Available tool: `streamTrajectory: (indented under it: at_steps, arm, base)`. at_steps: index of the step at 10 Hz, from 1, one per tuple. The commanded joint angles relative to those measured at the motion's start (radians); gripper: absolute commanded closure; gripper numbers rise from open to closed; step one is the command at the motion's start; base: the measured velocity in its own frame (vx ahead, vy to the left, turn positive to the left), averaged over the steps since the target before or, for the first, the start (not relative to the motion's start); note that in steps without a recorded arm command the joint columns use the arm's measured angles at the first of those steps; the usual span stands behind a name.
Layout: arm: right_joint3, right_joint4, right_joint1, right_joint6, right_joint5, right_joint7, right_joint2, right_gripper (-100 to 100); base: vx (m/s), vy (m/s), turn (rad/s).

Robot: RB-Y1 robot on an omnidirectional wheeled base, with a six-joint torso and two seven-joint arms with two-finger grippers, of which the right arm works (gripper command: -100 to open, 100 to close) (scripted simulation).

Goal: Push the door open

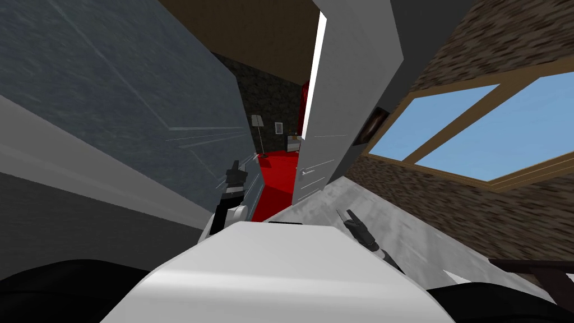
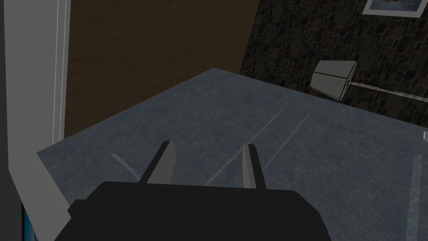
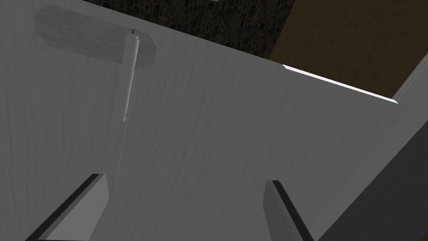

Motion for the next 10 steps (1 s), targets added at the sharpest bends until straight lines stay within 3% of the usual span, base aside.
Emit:
streamTrajectory:
  at_steps: [1,4,7,8,10]
  arm:
    - [-0.012,0.037,0.006,-0.033,0.018,-0.022,-0.013,-100]
    - [-0.025,0.080,0.010,-0.068,0.036,-0.044,-0.028,-100]
    - [-0.045,0.147,0.016,-0.123,0.065,-0.079,-0.052,-100]
    - [-0.045,0.147,0.016,-0.123,0.065,-0.079,-0.052,-100]
    - [-0.061,0.199,0.020,-0.166,0.088,-0.106,-0.071,-100]
  base:
    - [0.187,0.034,-0.009]
    - [0.122,0.033,-0.006]
    - [0.140,0.026,-0.008]
    - [0.117,0.022,-0.005]
    - [0.125,0.032,-0.006]
